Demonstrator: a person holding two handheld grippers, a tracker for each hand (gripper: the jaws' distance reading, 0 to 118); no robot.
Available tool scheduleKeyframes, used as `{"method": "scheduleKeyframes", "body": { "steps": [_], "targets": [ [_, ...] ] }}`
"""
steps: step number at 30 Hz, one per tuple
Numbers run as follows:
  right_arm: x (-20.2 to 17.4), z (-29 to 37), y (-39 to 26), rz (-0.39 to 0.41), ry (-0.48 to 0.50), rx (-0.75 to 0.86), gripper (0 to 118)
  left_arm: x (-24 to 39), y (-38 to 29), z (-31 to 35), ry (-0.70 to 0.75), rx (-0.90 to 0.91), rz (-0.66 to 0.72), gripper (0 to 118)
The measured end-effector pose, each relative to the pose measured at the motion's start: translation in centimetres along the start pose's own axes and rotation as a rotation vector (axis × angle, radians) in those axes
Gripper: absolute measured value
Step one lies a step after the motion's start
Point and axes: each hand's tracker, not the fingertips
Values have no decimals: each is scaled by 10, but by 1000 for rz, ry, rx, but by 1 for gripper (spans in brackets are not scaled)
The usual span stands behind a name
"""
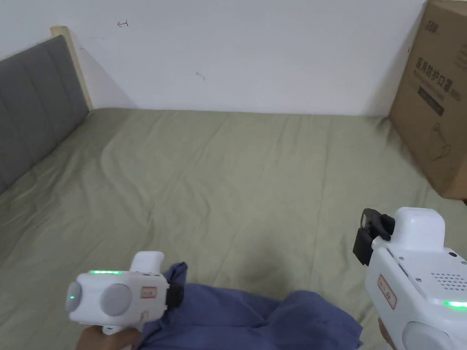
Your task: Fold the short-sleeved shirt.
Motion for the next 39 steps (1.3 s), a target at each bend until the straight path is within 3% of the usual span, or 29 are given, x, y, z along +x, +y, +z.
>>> {"method": "scheduleKeyframes", "body": {
  "steps": [5,7,8,9,10,12,13,20,23,25,28,34,39],
  "targets": [
    [13,5,-1,-3,-27,5,0,34,-7,-48,-44,-69,51,5],
    [19,5,-1,-8,-42,2,0,40,-9,-65,-39,-97,79,11],
    [21,6,-1,-10,-48,3,0,42,-10,-73,-36,-109,80,31],
    [24,7,-1,-10,-55,3,0,47,-11,-77,-39,-117,79,31],
    [26,8,-1,-10,-62,4,0,49,-12,-80,-46,-131,87,39],
    [30,10,-1,-11,-72,5,0,52,-13,-81,-69,-151,102,78],
    [32,10,-1,-13,-77,5,0,56,-13,-76,-82,-141,105,92],
    [32,13,3,-17,-78,13,0,54,7,-11,-82,106,20,95],
    [29,14,4,-13,-71,21,0,41,12,17,-24,247,-25,93],
    [27,13,4,-13,-66,22,0,30,13,27,17,300,-31,78],
    [25,9,3,-14,-66,18,0,8,7,30,13,316,-16,0],
    [24,6,1,-13,-62,3,0,-15,-12,9,80,291,55,0],
    [25,4,-2,-8,-67,-8,0,-3,-30,-27,79,180,29,0]
  ]
}}
